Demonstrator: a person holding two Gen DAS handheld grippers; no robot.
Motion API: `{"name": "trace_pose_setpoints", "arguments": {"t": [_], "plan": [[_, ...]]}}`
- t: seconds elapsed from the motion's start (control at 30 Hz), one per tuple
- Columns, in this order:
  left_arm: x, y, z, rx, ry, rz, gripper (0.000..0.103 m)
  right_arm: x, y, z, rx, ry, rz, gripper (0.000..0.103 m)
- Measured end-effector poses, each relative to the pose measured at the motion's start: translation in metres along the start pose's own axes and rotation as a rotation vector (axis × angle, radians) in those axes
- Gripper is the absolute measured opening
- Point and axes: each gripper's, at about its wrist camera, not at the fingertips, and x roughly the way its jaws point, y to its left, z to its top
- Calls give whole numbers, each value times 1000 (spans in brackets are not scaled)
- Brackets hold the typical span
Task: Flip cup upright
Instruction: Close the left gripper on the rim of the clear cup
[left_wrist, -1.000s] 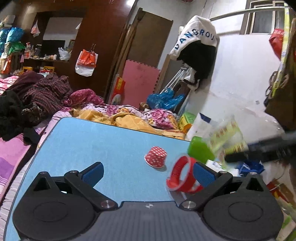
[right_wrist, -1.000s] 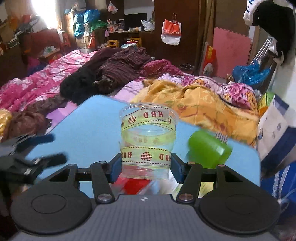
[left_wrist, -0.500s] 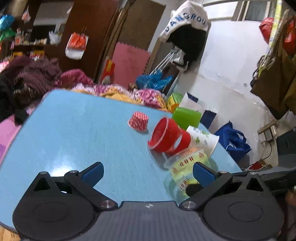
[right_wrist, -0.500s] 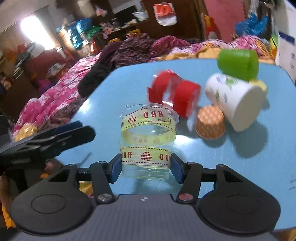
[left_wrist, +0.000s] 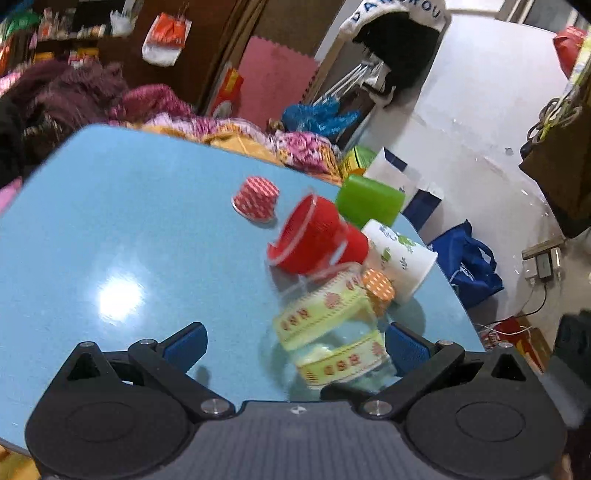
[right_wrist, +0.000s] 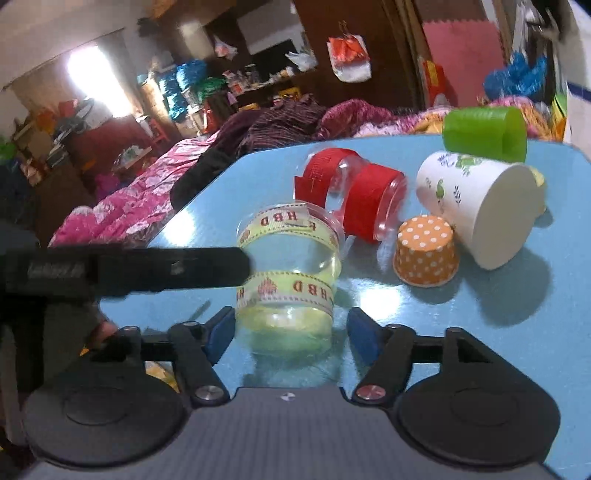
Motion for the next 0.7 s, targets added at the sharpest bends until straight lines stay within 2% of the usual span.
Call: {"name": "trace_pose_setpoints", "arguments": {"t": [0.13,0.57,0.67,0.7], "plan": [[14,-6,0,-25,59,-17,100,-10,5,-9,-50,-19,10,69],[30,-18,10,-89,83,101,95,-57,-11,-42,-82,-109,69,69],[34,-22,12,-80,83,135,92,-62,-15,-40,-77,-133,76,69],[35,-24,12,-73,79,155,86,-64,-16,-40,-75,-139,79,69]]}}
